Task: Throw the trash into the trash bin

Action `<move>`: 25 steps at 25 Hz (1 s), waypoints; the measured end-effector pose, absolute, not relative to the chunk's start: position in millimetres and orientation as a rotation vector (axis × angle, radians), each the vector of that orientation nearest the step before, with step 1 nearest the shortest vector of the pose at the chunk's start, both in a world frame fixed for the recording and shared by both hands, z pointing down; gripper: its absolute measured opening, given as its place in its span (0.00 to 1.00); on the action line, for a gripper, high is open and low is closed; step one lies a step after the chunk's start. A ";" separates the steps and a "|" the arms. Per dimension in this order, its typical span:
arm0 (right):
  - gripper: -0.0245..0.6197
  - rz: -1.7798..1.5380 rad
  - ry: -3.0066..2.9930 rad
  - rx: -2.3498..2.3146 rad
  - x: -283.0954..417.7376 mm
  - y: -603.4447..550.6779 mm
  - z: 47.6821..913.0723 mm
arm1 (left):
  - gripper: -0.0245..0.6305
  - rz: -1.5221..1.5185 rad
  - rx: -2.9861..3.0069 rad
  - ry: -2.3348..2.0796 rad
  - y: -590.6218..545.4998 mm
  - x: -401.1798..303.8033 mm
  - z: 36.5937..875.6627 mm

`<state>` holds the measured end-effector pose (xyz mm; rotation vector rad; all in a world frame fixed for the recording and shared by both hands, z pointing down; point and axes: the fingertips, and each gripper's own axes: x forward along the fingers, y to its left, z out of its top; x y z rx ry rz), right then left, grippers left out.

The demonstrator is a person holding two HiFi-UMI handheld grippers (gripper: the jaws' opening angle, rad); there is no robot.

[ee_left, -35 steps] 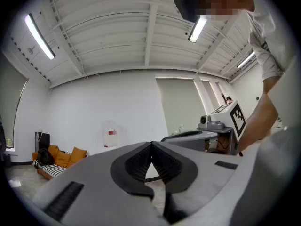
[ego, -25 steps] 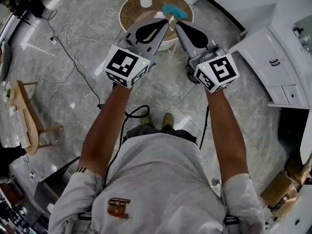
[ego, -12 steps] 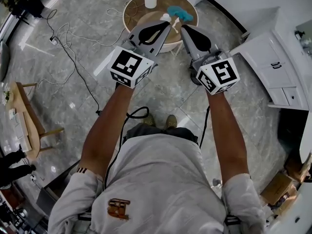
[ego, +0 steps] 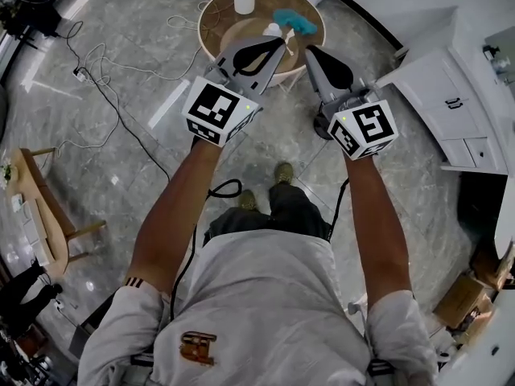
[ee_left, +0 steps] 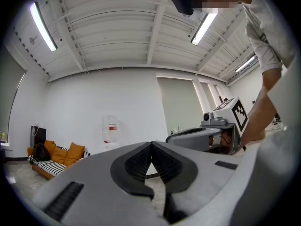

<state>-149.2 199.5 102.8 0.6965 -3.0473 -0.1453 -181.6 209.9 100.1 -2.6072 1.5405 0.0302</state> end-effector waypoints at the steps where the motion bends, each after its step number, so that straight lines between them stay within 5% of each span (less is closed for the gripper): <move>1: 0.04 -0.137 -3.041 0.702 -149.6 194.5 107.0 | 0.04 0.027 -2.611 1.543 205.8 -182.1 103.7; 25: 0.04 0.015 -2.987 0.568 -150.0 -0.2 209.5 | 0.04 -0.219 -2.607 1.756 18.6 -198.3 213.9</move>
